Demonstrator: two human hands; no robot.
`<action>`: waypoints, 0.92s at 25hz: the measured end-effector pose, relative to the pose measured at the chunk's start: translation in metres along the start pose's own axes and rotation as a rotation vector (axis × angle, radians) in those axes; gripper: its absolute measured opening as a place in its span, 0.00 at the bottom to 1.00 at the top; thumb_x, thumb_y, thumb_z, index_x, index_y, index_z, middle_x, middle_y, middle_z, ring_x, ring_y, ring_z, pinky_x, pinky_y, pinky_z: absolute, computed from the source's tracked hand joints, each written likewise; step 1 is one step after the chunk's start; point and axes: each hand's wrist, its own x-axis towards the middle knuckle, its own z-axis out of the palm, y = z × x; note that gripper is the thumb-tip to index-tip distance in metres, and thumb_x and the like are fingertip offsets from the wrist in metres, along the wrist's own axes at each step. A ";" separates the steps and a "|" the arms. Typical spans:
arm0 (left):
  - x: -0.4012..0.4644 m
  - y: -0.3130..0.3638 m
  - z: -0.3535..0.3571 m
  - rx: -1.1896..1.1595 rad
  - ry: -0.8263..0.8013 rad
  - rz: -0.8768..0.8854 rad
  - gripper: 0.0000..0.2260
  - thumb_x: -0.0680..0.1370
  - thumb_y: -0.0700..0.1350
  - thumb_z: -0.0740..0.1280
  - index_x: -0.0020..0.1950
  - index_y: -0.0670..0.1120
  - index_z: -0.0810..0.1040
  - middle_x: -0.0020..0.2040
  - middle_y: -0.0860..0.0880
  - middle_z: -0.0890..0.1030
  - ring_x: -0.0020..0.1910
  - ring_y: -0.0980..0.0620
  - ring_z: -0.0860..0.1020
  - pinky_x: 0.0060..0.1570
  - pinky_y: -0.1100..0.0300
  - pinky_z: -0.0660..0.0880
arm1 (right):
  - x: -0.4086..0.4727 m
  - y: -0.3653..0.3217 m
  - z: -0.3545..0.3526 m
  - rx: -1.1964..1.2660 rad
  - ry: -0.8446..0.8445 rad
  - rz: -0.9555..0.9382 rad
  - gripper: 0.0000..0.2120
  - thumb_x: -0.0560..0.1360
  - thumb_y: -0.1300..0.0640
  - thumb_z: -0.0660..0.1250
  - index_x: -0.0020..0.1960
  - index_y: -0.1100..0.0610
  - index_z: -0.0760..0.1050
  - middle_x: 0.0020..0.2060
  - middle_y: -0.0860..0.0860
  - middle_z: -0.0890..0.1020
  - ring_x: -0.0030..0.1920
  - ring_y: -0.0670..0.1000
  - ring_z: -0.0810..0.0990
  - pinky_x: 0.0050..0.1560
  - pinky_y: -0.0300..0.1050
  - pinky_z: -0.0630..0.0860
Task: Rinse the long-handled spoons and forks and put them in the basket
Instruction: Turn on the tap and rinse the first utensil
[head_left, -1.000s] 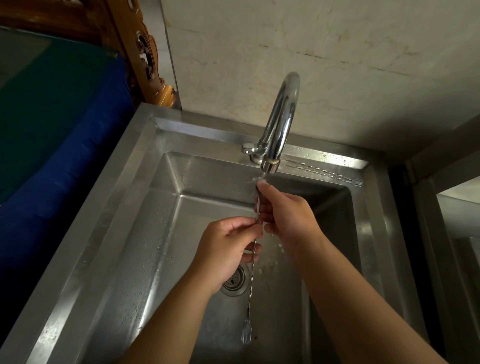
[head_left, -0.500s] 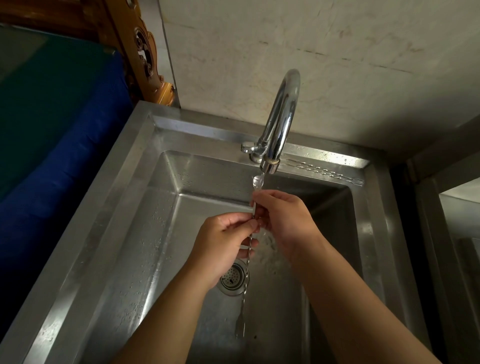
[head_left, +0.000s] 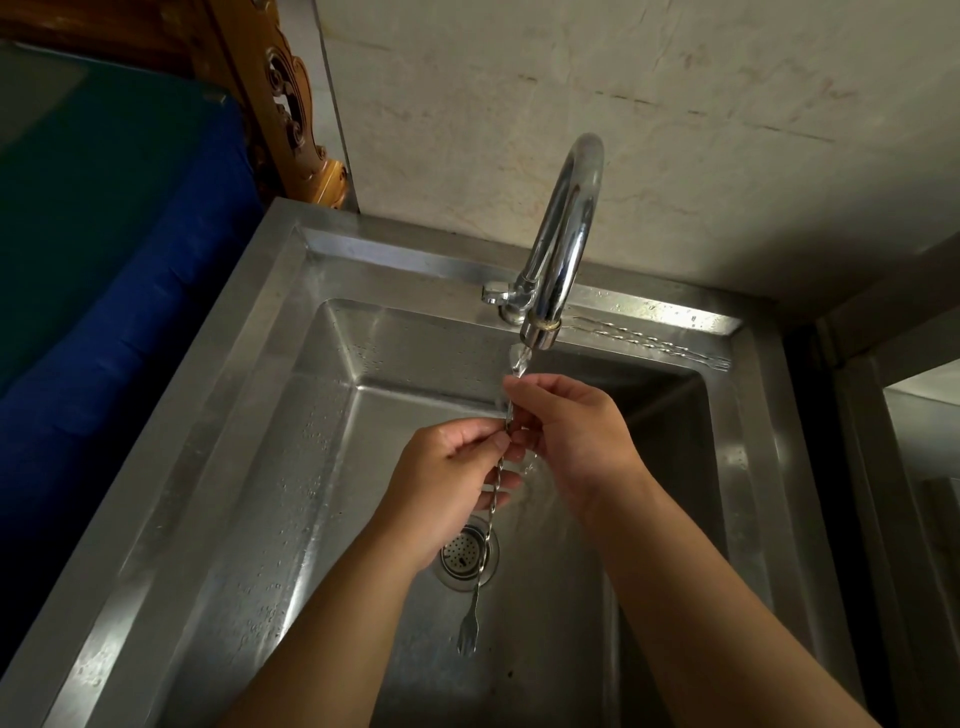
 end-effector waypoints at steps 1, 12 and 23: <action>0.001 -0.001 0.000 0.007 -0.001 0.000 0.15 0.84 0.40 0.67 0.46 0.56 0.88 0.42 0.52 0.90 0.37 0.52 0.88 0.39 0.56 0.86 | 0.000 0.000 0.000 -0.007 0.005 -0.002 0.09 0.74 0.58 0.76 0.46 0.65 0.83 0.32 0.54 0.77 0.33 0.55 0.76 0.40 0.51 0.78; 0.003 -0.010 -0.001 0.035 -0.018 0.011 0.14 0.84 0.39 0.67 0.49 0.55 0.87 0.41 0.52 0.90 0.38 0.53 0.87 0.41 0.57 0.85 | 0.002 -0.010 0.004 -0.072 0.065 0.040 0.22 0.72 0.40 0.72 0.42 0.62 0.83 0.32 0.55 0.79 0.33 0.54 0.77 0.32 0.47 0.77; 0.007 -0.010 -0.002 0.085 0.075 0.136 0.20 0.82 0.42 0.71 0.44 0.69 0.87 0.43 0.56 0.90 0.38 0.53 0.89 0.38 0.55 0.85 | 0.000 -0.003 -0.003 -0.052 -0.049 -0.117 0.10 0.74 0.54 0.75 0.42 0.61 0.83 0.35 0.58 0.81 0.36 0.57 0.79 0.35 0.47 0.80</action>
